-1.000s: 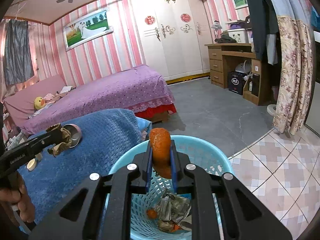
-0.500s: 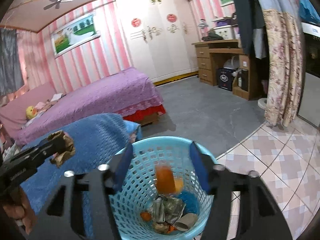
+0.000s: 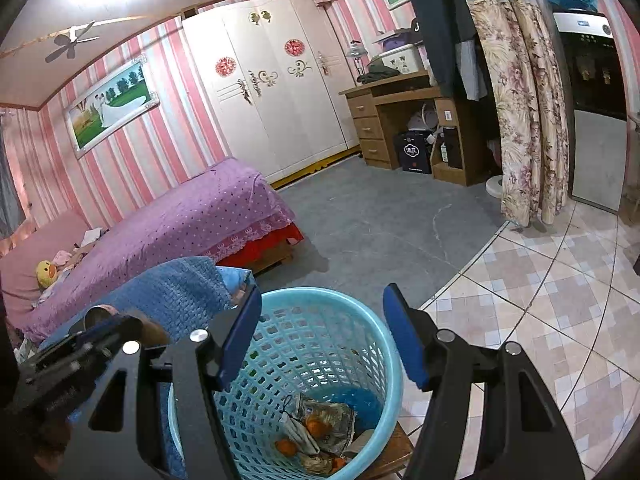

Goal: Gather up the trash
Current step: 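Open both tools to drop the paper and peel into the basket, then move both tools back over the cream bowl and paper cup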

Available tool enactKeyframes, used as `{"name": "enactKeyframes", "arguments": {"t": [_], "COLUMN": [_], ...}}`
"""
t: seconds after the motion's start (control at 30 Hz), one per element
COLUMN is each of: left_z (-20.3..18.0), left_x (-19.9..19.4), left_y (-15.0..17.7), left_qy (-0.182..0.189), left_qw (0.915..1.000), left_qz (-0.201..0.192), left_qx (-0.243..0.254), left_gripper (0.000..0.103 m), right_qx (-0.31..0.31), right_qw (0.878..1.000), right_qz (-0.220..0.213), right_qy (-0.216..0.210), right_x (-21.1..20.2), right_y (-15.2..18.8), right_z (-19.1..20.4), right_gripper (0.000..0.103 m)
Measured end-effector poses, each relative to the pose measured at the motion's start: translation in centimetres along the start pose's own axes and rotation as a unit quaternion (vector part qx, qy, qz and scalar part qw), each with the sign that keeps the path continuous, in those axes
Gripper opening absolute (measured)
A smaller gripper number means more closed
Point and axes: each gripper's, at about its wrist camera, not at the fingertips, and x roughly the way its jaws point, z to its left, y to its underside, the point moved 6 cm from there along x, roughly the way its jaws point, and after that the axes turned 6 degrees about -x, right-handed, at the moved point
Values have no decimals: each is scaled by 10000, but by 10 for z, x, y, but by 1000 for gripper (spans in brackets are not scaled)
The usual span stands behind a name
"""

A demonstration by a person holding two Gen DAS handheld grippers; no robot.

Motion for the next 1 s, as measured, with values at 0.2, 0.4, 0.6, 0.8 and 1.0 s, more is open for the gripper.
{"name": "enactKeyframes", "arguments": {"t": [0.2,0.4,0.6,0.8,1.0], "left_z": [18,70,169,303,382], "left_x": [-13,-51,-112,-164,-173], "left_y": [-6,0,7,46,91], "left_qy": [-205,-804,-1785,-2802,-2990], "left_qw": [9994,9961,9824,9539,9391], "left_qz": [-201,-363,-539,-409,265], "left_qx": [-198,-80,-73,-997,-1672], "left_gripper": [89,89,92,92,92], "right_qx": [-149,-350,-587,-893,-1522], "right_qw": [9999,9992,9954,9859,9685], "right_qz": [16,27,106,168,398], "right_qy": [-40,-206,-755,-1405,-1929], "right_x": [0,1,0,-6,-7], "right_y": [1,1,6,18,46], "right_z": [16,43,94,175,263], "right_gripper": [64,75,77,84,84]}}
